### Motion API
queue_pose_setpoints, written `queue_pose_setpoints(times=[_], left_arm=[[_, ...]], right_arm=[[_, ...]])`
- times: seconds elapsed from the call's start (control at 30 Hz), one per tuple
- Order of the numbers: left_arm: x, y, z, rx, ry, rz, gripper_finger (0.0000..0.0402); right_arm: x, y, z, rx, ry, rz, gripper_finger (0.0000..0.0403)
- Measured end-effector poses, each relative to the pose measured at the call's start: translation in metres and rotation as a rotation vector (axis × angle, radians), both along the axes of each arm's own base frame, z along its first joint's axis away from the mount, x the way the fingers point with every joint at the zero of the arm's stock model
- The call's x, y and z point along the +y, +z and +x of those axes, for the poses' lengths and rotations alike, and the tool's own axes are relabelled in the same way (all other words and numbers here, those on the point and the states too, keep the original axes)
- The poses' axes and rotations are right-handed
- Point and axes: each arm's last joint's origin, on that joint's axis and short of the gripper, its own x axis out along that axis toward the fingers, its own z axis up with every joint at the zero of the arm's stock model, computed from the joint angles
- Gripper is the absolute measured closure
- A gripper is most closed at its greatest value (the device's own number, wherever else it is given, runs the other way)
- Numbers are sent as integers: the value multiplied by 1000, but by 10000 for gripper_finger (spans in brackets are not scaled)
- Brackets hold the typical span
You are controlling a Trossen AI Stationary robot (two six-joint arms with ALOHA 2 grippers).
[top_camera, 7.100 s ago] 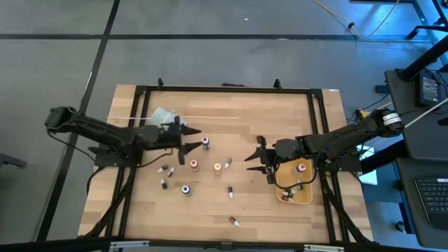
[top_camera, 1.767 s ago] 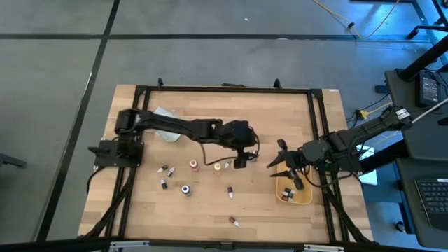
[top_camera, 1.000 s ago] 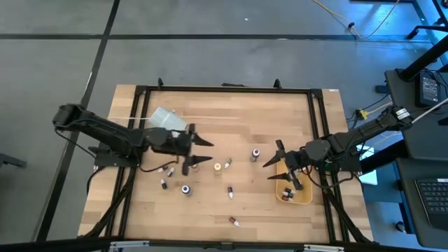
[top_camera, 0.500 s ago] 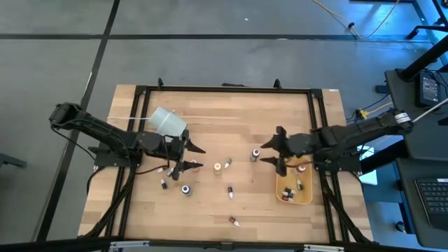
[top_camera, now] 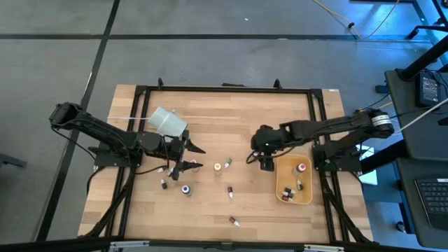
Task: Pick & Place food coloring
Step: Put the large purple food coloring bottle into the yellow bin
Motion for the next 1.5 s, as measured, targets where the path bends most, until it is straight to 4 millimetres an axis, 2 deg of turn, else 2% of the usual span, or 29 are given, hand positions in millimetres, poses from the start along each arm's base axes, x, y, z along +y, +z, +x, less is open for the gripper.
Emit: queue_pose_setpoints(times=[0.17,0.53,0.67,0.93,1.07,1.13,1.27,1.4,1.5], left_arm=[[0,0,0,2,0,1,172],[0,-1,0,8,0,2,171],[0,-1,0,8,0,2,171],[0,-1,0,4,-3,40,174],[0,-1,0,4,-3,39,171],[0,-1,0,4,-3,39,171],[0,-1,0,5,-3,38,175],[0,-1,0,5,-3,36,174],[0,-1,0,5,-3,36,171]], right_arm=[[-6,-15,7,64,-4,-1,175],[-9,-33,14,139,8,-14,179],[-9,-34,14,145,6,-14,202],[-9,-34,14,148,12,-17,280],[-7,-33,13,151,17,-17,281],[-2,-25,9,160,22,-28,281],[14,11,-2,132,7,-26,281],[33,47,-25,99,-28,26,281],[45,61,-50,93,-104,60,281]])
